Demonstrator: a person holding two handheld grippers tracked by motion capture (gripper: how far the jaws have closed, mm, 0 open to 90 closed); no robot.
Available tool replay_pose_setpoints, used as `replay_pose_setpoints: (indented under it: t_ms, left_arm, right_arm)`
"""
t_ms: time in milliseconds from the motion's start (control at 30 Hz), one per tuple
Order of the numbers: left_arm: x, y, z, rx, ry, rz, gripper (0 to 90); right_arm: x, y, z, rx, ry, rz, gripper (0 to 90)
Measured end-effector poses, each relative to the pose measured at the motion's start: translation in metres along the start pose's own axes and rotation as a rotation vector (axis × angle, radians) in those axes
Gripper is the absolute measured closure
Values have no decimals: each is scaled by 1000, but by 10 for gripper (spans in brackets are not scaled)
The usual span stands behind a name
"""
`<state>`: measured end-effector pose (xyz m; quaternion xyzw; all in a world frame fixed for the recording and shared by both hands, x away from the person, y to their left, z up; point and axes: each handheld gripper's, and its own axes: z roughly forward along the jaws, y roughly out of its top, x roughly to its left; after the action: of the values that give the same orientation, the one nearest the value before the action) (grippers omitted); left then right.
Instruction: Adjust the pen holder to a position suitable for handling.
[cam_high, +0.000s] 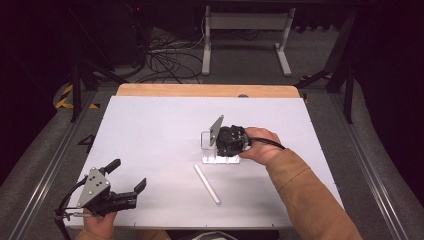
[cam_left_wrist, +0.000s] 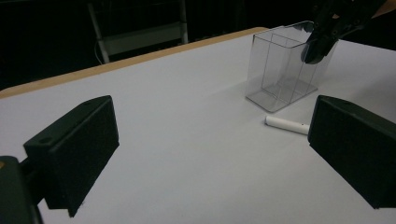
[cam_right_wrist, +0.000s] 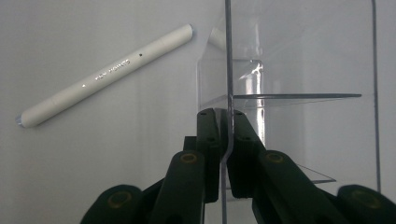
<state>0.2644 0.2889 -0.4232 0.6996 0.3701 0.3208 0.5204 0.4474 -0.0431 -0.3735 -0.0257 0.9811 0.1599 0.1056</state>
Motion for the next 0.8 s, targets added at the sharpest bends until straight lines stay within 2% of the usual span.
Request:
replay_pose_setpoints:
  t_ms: [533,633,667,700,733,800]
  left_arm:
    - [0,0,1,0,0,1,27]
    - [1,1,1,1,-2,0,27]
    - [1,1,1,1,-2,0,27]
    - [1,1,2,-1,-1,2,27]
    - [1,1,2,-4,-3,0,27]
    - [1,1,3,-1,-2,2,27]
  right_arm:
    - [-1,0,0,-21,-14,23,815]
    - [1,-1,-10,-71,-33,74,642]
    - [1,-1,-10,-71,-33,74,642]
    - [1,-3,-15,-88,-48,95,589]
    - [2,-5,-24,-125,-57,131,530]
    - [6,-8,-33,-176,-64,166,466]
